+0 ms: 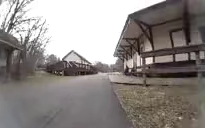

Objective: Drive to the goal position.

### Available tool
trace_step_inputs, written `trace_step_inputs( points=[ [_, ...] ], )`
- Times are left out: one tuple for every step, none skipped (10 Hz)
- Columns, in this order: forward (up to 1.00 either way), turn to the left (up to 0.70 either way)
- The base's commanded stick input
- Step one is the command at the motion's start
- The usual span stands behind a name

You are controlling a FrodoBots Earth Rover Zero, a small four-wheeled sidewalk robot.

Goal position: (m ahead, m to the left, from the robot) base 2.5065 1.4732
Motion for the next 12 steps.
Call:
trace_step_inputs(
  points=[
    [1.00,0.00],
    [1.00,0.00],
    [1.00,0.00],
    [1.00,0.00],
    [1.00,0.00],
    [1.00,0.00],
    [1.00,0.00],
    [1.00,0.00],
    [1.00,0.00],
    [1.00,0.00],
    [1.00,0.00],
    [1.00,0.00]
  ],
)
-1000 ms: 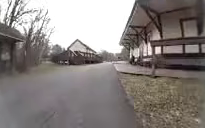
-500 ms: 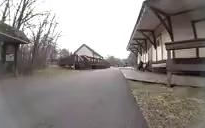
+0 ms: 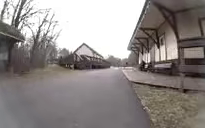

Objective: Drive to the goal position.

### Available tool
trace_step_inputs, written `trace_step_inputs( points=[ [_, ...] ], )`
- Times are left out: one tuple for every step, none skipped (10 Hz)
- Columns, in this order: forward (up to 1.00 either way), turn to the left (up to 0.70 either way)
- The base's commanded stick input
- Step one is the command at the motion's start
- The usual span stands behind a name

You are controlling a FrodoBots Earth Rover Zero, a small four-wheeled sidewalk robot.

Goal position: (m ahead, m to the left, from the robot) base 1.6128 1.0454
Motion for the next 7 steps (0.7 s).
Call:
trace_step_inputs(
  points=[
    [1.00,0.00],
    [1.00,-0.04],
    [1.00,-0.16],
    [1.00,-0.27],
    [1.00,-0.39],
    [1.00,-0.28],
    [1.00,-0.15]
  ],
)
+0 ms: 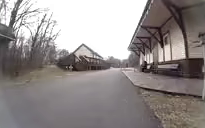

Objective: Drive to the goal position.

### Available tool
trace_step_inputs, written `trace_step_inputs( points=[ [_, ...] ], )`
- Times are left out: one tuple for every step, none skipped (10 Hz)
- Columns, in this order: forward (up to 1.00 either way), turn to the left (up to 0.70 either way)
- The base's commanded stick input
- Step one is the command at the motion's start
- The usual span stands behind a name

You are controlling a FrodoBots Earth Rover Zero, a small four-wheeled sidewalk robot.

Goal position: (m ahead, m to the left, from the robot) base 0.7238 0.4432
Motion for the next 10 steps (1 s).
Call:
trace_step_inputs(
  points=[
    [1.00,-0.02],
    [1.00,0.00],
    [1.00,0.00],
    [1.00,0.00],
    [1.00,0.00],
    [1.00,0.00],
    [1.00,0.00],
    [0.00,0.00],
    [0.00,0.00],
    [0.00,0.00]
  ],
)
